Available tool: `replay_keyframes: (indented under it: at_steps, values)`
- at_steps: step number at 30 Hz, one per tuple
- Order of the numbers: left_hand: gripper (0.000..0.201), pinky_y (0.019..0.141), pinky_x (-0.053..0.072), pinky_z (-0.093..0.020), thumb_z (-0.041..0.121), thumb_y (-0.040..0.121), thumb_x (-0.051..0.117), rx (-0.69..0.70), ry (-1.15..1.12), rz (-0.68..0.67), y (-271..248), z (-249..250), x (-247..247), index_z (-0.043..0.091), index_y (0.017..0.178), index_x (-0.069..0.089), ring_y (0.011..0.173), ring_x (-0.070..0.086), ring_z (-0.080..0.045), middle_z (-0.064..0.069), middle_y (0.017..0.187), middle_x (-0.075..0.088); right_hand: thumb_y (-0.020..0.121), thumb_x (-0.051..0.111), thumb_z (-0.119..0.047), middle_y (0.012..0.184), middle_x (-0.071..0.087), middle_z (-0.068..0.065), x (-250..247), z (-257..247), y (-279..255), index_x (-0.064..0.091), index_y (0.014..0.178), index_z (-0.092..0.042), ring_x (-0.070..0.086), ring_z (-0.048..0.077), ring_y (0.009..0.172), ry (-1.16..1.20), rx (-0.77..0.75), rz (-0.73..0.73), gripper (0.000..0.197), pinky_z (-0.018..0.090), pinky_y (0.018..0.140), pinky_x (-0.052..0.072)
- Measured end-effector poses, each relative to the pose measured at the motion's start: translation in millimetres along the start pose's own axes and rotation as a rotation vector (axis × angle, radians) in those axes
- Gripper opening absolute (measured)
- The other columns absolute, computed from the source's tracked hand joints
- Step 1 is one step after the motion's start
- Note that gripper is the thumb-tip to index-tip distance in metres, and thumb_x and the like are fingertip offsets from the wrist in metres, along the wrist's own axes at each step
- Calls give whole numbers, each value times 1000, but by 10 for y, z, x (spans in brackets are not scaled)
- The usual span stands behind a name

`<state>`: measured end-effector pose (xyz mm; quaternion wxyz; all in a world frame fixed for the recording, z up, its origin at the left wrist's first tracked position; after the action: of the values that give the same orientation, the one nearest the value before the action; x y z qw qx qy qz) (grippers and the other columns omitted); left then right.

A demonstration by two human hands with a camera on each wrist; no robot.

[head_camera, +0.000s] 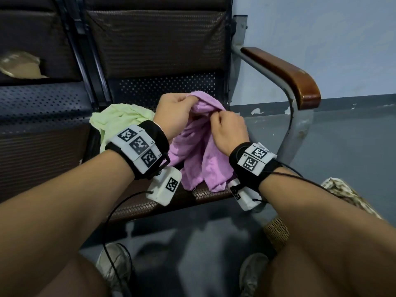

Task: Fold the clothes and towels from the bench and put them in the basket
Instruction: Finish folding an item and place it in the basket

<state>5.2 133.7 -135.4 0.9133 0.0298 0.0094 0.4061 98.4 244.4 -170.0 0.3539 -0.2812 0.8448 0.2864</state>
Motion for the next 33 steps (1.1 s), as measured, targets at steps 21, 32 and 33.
replay_keyframes:
  at_steps: [21, 32, 33]
  values:
    - [27, 81, 60, -42, 11, 98, 50, 110, 63, 177, 170, -117, -123, 10, 92, 76, 88, 71, -32, -17, 93, 75, 94, 46, -24, 71, 59, 8, -46, 65, 57, 48, 60, -16, 56, 32, 75, 66, 41, -57, 36, 34, 68, 41]
    - [28, 62, 45, -34, 33, 93, 43, 62, 116, 335, 242, -111, -367, 17, 71, 50, 54, 50, -15, 0, 63, 48, 94, 40, -24, 87, 67, 13, -204, 205, 144, 67, 84, -14, 62, 38, 82, -163, 88, 29, 30, 40, 75, 52]
    - [25, 65, 45, -36, 36, 89, 51, 62, 142, 323, 234, -99, -377, 16, 74, 53, 61, 51, -17, -1, 66, 50, 96, 38, -22, 89, 68, 13, -212, 200, 152, 65, 85, -14, 63, 37, 85, -119, 91, 41, 31, 41, 78, 52]
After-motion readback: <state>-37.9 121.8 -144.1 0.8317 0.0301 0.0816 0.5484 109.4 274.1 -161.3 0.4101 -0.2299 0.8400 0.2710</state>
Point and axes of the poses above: each hand's wrist, its own y-axis towards the middle knuckle, its own x-axis out of the palm, z = x × y, the point moved 3 cm from there along y, towards the middle knuckle
